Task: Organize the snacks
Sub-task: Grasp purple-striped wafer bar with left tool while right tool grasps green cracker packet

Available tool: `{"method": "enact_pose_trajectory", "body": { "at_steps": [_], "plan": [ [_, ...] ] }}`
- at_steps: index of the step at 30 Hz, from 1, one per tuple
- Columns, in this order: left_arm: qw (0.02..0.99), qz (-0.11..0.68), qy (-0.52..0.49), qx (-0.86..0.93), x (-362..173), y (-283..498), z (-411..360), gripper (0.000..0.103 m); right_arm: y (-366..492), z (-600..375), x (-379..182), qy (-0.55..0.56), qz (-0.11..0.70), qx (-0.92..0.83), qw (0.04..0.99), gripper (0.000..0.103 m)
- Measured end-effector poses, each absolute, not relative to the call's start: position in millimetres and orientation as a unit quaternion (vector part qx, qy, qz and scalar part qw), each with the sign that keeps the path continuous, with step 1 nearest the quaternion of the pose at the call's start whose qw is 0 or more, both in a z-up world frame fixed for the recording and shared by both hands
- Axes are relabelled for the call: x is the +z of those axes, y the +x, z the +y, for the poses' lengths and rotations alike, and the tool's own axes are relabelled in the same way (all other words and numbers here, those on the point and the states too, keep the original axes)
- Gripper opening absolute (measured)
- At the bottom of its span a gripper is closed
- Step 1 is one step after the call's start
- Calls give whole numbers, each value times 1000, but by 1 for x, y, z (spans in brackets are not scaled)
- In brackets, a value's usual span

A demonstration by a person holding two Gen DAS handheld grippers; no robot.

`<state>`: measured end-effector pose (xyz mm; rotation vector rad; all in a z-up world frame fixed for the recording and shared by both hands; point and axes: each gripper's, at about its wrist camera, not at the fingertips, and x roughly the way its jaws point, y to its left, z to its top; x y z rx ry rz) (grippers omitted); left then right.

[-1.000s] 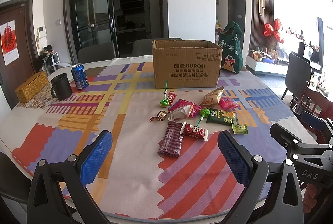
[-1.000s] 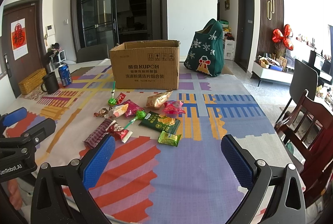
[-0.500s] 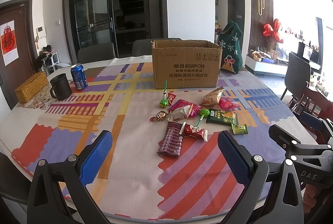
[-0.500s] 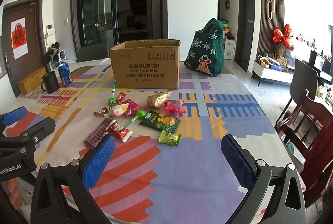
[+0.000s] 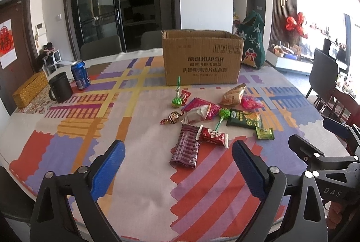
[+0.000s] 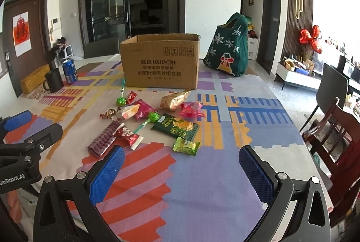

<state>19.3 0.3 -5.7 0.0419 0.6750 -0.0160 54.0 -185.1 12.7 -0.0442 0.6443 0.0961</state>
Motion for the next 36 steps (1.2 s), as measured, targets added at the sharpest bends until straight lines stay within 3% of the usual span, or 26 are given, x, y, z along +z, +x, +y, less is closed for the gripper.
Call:
{"method": "enact_pose_trajectory", "body": {
  "at_steps": [10, 26, 36],
  "plan": [
    [923, 383, 23, -21, -32, 56, -2, 82, 88, -180, -8, -27, 361, 57, 930, 99],
    [889, 454, 33, -43, -81, 108, -4, 61, 138, -176, -50, -15, 440, 64, 895, 81],
    [876, 478, 35, -54, -101, 126, -7, 55, 156, -179, -65, -4, 465, 53, 884, 73]
  ]
}}
